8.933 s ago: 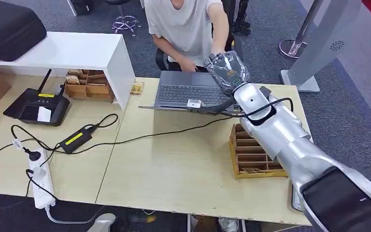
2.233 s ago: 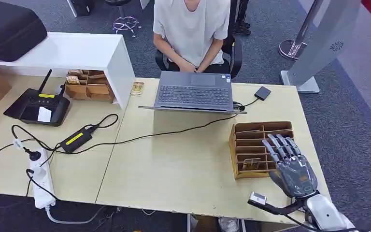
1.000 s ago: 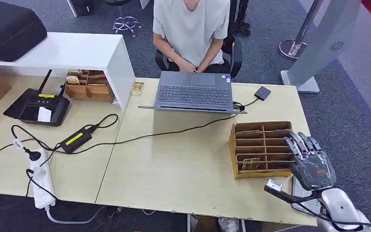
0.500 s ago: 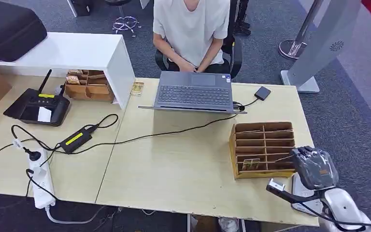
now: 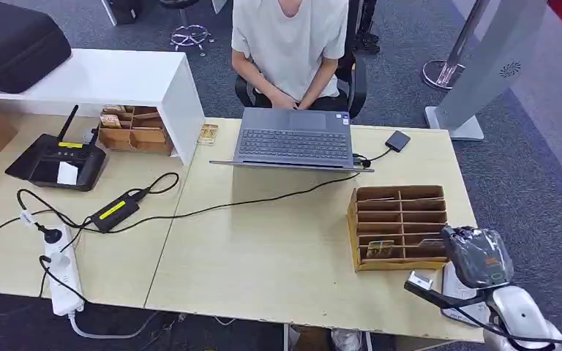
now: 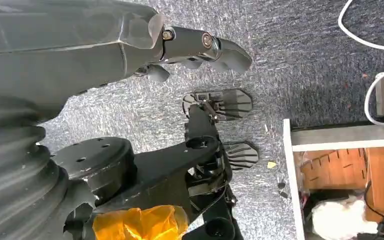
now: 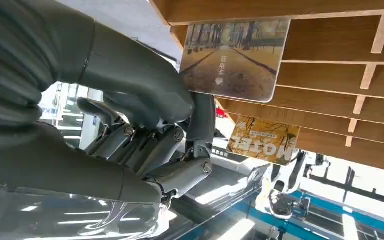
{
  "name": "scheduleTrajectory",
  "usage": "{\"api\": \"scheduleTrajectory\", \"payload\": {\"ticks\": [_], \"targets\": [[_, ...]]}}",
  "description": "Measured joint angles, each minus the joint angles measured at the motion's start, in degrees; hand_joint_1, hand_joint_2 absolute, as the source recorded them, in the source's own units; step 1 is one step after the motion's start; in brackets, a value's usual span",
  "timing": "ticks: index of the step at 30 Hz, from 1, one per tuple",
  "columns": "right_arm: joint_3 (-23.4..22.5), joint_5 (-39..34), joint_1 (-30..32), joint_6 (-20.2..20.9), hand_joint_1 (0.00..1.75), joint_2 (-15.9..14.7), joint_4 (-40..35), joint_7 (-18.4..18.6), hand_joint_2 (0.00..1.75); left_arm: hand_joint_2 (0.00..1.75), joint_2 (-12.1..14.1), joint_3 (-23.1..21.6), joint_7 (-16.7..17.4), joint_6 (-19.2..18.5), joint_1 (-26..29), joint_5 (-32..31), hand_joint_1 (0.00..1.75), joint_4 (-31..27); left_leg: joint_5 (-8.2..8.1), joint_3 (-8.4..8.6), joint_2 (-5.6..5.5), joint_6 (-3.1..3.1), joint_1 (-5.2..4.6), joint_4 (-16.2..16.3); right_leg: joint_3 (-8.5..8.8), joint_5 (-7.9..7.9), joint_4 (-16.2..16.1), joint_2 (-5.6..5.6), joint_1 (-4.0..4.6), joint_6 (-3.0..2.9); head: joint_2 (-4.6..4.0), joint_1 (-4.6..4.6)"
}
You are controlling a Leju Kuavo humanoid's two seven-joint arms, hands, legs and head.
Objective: Pass the card to the sensor for recognition and then transmit it.
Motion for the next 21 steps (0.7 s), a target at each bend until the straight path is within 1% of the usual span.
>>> {"api": "scheduleTrajectory", "payload": {"ticks": [10,15,21], "targets": [[-0.20,-0.29,0.15,0.31,1.75,0.46,0.09,-1.16,1.75,1.75,-0.11,0.00,0.06,3.94,-0.11,-0.18,0.00,-0.15,0.00,-0.01,0.00,0.00,0.00,0.00,0.00,0.00,0.01,0.00,0.00,0.00,0.00,0.00],[0.24,0.00,-0.61,0.28,1.75,1.03,0.48,-0.87,1.75,1.75,-0.28,-0.07,0.87,3.76,-0.37,-1.16,0.00,-0.15,0.00,0.00,-0.01,0.00,0.00,0.00,0.01,0.00,0.01,-0.01,0.00,0.00,0.00,0.00],[0.26,0.06,-0.57,-0.78,1.75,1.51,0.39,-0.77,1.75,1.75,-0.52,-0.13,0.72,3.30,-0.35,-1.62,0.00,-0.17,0.00,0.00,-0.01,0.00,0.00,0.00,0.01,0.00,0.01,0.00,0.00,0.00,0.00,0.00]]}}
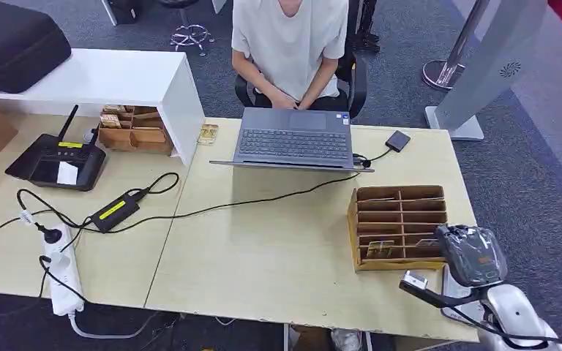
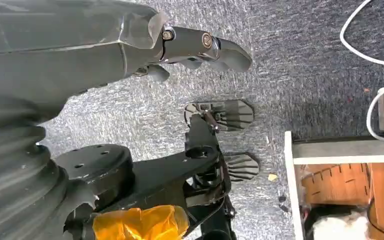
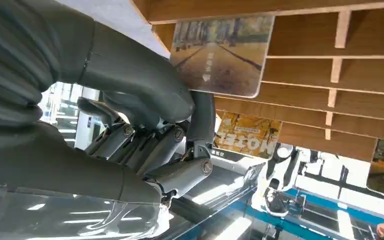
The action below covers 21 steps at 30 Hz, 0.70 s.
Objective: Pass the card to the sensor for recognition and then transmit it.
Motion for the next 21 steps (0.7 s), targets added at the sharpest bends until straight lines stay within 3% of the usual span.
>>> {"api": "scheduleTrajectory", "payload": {"ticks": [15,17,21], "targets": [[-0.15,0.13,0.71,-1.62,1.75,0.22,-2.32,0.42,1.75,1.75,-0.18,0.00,-0.09,-0.02,0.01,0.13,0.00,0.00,0.00,0.01,0.01,0.00,0.00,0.00,0.00,0.00,0.00,0.00,0.00,0.00,0.00,0.00],[-0.83,0.68,1.56,-2.50,1.75,0.53,-3.94,-0.70,1.75,1.75,-0.18,0.00,-0.13,-0.02,0.06,0.33,0.00,0.00,0.00,-0.01,-0.02,0.00,0.00,0.00,0.00,0.00,0.01,-0.01,0.00,0.00,0.00,0.00],[-5.61,2.38,3.96,-3.28,1.75,4.06,-9.52,-6.09,1.75,1.75,-0.20,0.00,-0.18,-0.09,0.12,0.66,0.00,0.00,0.00,0.00,-0.01,0.00,0.01,-0.01,-0.02,-0.02,0.01,0.00,0.01,-0.02,0.00,-0.02]]}}
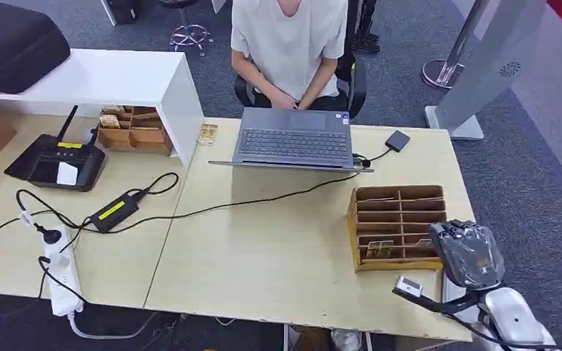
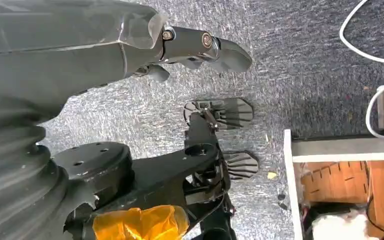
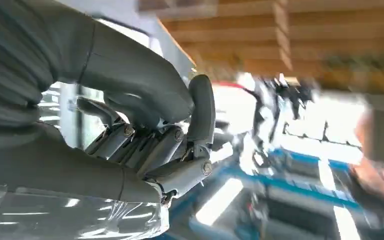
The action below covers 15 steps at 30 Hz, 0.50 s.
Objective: Pass the card to the sensor for recognition and then transmit it.
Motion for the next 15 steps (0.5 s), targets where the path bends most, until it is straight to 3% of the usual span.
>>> {"api": "scheduleTrajectory", "payload": {"ticks": [6,15], "targets": [[-4.86,-0.04,1.98,0.00,1.75,3.08,-4.96,-3.83,1.75,1.75,0.04,0.00,0.00,-0.42,0.09,0.22,0.00,0.00,0.00,0.00,0.01,0.00,0.00,-0.01,0.01,-0.02,0.00,0.01,0.00,0.01,0.00,0.02],[-7.20,-1.22,2.70,0.00,1.75,4.53,-6.63,-5.60,1.75,1.75,0.07,0.00,0.00,-0.50,0.22,0.35,0.00,0.00,0.00,0.00,0.00,0.00,-0.01,0.00,0.02,-0.02,-0.01,0.01,-0.01,0.02,0.00,0.02]]}}
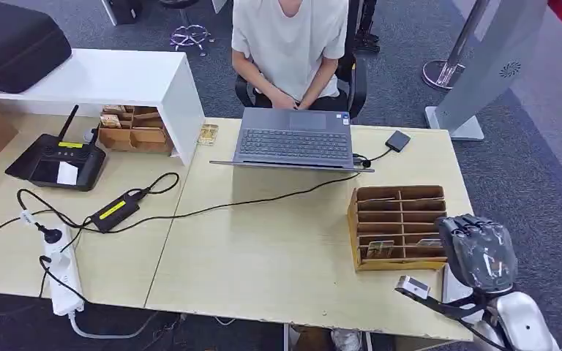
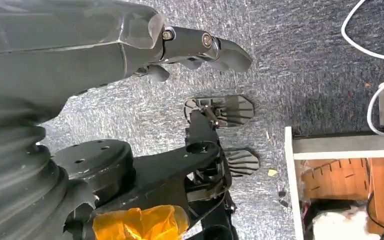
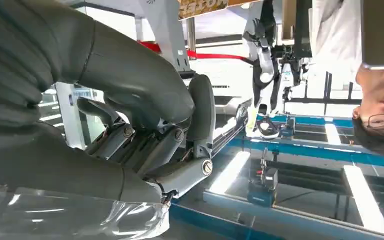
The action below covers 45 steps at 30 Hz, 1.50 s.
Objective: Pass the card to the sensor for recognition and then transmit it.
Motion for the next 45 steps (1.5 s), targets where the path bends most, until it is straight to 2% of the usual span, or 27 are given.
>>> {"api": "scheduleTrajectory", "payload": {"ticks": [14,15,34,39,45], "targets": [[-0.20,0.35,0.05,0.00,1.75,0.35,0.11,0.15,1.75,1.75,0.00,0.00,-0.46,0.00,0.00,0.31,0.00,0.00,0.00,0.00,0.00,0.00,0.01,0.00,-0.01,0.00,0.00,0.00,0.01,0.00,0.00,0.00],[-0.20,0.35,0.05,0.00,0.00,0.35,0.11,0.15,1.75,1.75,0.00,0.00,-0.46,0.00,0.00,0.31,0.00,0.00,0.00,0.00,0.00,0.00,0.01,0.00,-0.01,0.00,0.00,0.00,0.01,0.00,0.00,0.00],[1.12,0.50,-0.22,0.00,0.00,0.17,2.58,2.36,1.75,1.75,0.09,0.00,-0.55,1.20,0.04,-0.22,0.00,0.00,0.00,0.00,0.00,0.00,0.00,0.00,0.00,0.00,0.01,0.00,0.00,0.00,0.00,0.00],[3.30,-0.22,-0.64,0.00,0.00,-1.62,3.67,4.20,1.75,1.75,0.17,0.00,-0.55,1.29,0.04,-0.66,0.00,0.00,0.00,0.00,0.00,0.00,0.00,0.00,0.01,0.00,0.00,0.00,0.00,0.00,0.00,0.00],[6.43,-1.07,-1.03,0.00,0.00,-4.13,5.36,5.71,1.75,1.75,0.20,0.00,-1.49,5.09,0.01,-0.72,0.00,-0.26,0.00,0.00,-0.02,0.00,0.00,0.00,0.00,0.00,-0.01,-0.02,0.00,0.00,0.00,0.00]]}}
